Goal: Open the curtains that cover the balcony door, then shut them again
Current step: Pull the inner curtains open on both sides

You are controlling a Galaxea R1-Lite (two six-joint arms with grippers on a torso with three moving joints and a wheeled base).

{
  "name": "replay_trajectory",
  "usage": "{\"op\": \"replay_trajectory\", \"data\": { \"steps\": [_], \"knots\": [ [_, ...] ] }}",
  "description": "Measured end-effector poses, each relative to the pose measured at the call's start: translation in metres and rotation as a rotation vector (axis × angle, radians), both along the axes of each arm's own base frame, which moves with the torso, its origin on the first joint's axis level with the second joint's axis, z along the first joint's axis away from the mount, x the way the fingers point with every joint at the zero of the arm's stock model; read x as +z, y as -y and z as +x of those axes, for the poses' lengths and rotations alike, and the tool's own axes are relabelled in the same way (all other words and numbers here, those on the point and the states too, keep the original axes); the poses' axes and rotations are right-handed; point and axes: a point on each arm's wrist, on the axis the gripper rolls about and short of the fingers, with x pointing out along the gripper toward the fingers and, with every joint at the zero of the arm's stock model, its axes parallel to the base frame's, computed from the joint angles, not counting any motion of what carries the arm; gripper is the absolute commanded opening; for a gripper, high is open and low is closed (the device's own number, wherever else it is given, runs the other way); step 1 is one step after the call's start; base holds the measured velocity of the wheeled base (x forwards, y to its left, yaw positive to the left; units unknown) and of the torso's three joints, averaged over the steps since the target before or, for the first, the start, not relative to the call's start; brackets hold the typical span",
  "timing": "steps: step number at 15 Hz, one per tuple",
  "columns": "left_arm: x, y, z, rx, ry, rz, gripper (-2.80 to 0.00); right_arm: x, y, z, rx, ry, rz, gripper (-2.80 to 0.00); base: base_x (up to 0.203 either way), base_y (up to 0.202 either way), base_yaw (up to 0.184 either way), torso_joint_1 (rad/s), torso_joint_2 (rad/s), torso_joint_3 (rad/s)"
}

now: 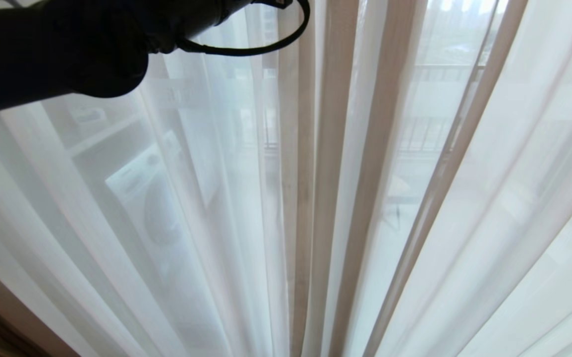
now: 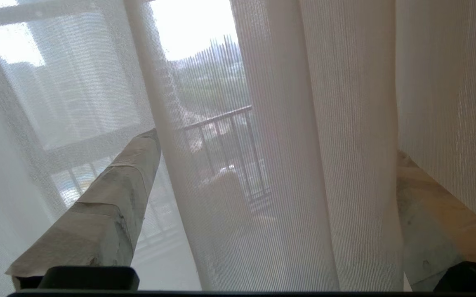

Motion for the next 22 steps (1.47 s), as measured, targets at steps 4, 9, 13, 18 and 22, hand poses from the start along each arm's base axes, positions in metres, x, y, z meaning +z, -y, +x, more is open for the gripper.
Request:
{"op": "replay_trajectory", "data": {
  "steps": [4, 9, 13, 18, 22],
  "knots": [
    [-0.005, 0.002, 0.006, 0.004, -0.01, 0.007, 0.0, 0.0, 0.0, 0.0, 0.0, 0.0, 0.0, -2.8, 0.0, 0.0, 0.0, 0.0, 0.0, 0.0],
    [-0.01, 0.005, 0.009, 0.001, -0.02, 0.016, -2.8, 0.0, 0.0, 0.0, 0.0, 0.0, 0.0, -2.8, 0.0, 0.0, 0.0, 0.0, 0.0, 0.0],
    [-0.01, 0.004, 0.011, 0.008, -0.022, 0.015, -2.8, 0.0, 0.0, 0.0, 0.0, 0.0, 0.0, -2.8, 0.0, 0.0, 0.0, 0.0, 0.0, 0.0],
    [-0.007, -0.007, 0.012, 0.048, -0.019, 0.004, -2.8, 0.0, 0.0, 0.0, 0.0, 0.0, 0.0, -2.8, 0.0, 0.0, 0.0, 0.0, 0.0, 0.0],
    [0.003, -0.022, 0.012, 0.092, 0.049, -0.05, -2.8, 0.0, 0.0, 0.0, 0.0, 0.0, 0.0, -2.8, 0.0, 0.0, 0.0, 0.0, 0.0, 0.0]
  ]
}}
